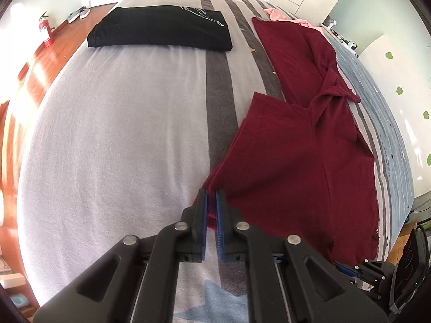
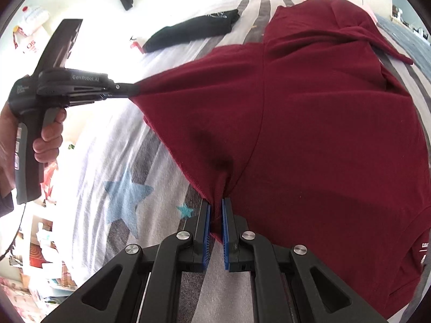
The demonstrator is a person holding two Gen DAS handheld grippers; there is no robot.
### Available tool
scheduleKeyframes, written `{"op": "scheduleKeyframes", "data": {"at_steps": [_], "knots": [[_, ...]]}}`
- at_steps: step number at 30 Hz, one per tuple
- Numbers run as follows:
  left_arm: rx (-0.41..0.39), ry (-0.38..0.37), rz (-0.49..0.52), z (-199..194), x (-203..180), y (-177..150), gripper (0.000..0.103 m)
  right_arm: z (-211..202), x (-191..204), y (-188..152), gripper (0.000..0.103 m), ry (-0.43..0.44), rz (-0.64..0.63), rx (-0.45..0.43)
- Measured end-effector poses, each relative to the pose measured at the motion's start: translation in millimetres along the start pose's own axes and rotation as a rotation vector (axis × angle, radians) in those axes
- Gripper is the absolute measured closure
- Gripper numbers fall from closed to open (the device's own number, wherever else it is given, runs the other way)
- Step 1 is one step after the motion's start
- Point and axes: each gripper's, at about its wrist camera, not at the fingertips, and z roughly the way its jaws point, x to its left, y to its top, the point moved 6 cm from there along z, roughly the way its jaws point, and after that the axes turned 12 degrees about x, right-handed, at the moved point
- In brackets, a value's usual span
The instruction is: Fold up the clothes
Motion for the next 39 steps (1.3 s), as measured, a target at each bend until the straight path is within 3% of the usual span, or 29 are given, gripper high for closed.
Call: {"op": "scheduleKeyframes", "data": {"at_steps": [6, 11, 16, 22, 26, 32, 35, 39], "knots": [[0.058, 0.079, -0.051, 31, 16, -9, 0.094, 4, 1, -7, 0.092, -0.029, -0.042, 0.015], [0.004, 0.115, -0.150, 13, 41, -14, 0.094, -5, 11, -18, 0.092, -0.022, -0.110, 0.041], [-0.027, 0.061, -0.065, 2, 5, -10, 0.094, -18, 9, -5, 0.092, 0.012, -0.110, 0.016], [0.009, -0.004, 0.037, 35, -50, 2, 0.094, -20, -1, 20, 0.092, 0.041, -0.087, -0.015], [0.061, 0.044, 0.031, 64, -52, -2, 0.094, 4, -17, 33, 0.092, 0.048, -0.054, 0.026], [0.073, 0.091, -0.034, 58, -31, -12, 0.094, 11, -21, 21, 0.092, 0.048, -0.061, 0.073], [0.043, 0.105, -0.057, 41, -35, -6, 0.093, -4, -25, 26, 0.092, 0.031, -0.097, 0.093], [-0.031, 0.056, -0.012, 24, -71, 23, 0.093, -37, -53, 56, 0.091, -0.011, -0.076, 0.032]]}}
